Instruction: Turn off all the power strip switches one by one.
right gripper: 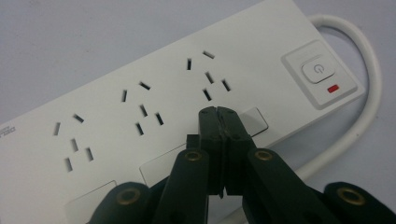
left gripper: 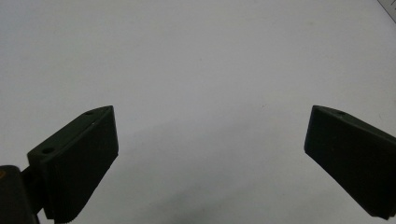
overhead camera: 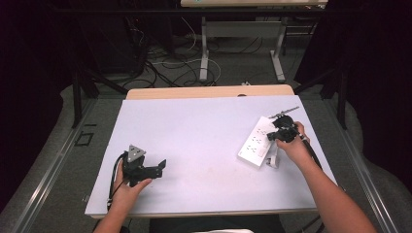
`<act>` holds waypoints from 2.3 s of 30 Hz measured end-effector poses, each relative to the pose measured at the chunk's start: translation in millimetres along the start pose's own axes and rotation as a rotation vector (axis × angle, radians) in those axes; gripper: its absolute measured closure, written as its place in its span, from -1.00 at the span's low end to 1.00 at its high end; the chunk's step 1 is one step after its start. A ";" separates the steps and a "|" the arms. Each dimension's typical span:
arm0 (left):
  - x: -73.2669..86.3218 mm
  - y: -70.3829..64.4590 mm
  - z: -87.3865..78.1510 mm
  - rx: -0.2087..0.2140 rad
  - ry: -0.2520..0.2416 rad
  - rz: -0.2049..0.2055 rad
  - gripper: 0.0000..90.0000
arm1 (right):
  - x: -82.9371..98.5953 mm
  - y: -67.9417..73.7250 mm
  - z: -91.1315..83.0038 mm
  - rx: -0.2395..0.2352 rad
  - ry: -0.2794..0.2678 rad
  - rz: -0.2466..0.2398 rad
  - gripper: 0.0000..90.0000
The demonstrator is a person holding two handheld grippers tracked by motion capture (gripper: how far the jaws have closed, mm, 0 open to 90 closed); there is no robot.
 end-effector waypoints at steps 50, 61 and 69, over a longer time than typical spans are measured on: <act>-0.1 0.0 0.0 0.001 0.001 -0.001 -0.93 | 17.1 29.8 -13.3 -0.048 0.046 -0.068 0.98; -0.2 -0.1 0.2 0.000 0.000 -0.001 -0.93 | 21.0 30.3 -10.6 -0.044 0.048 -0.075 0.96; 0.0 0.6 -0.3 -0.002 0.003 0.008 -0.93 | 21.5 30.0 -10.7 -0.049 0.043 -0.087 0.96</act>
Point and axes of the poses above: each handheld gripper's, and its own axes: z roughly forward along the jaws, x roughly out of its underside, y roughly to its left, the point moved 7 cm from there along z, roughly forward along the jaws, and after that the axes turned 14 degrees about z, right-handed, at the moved point
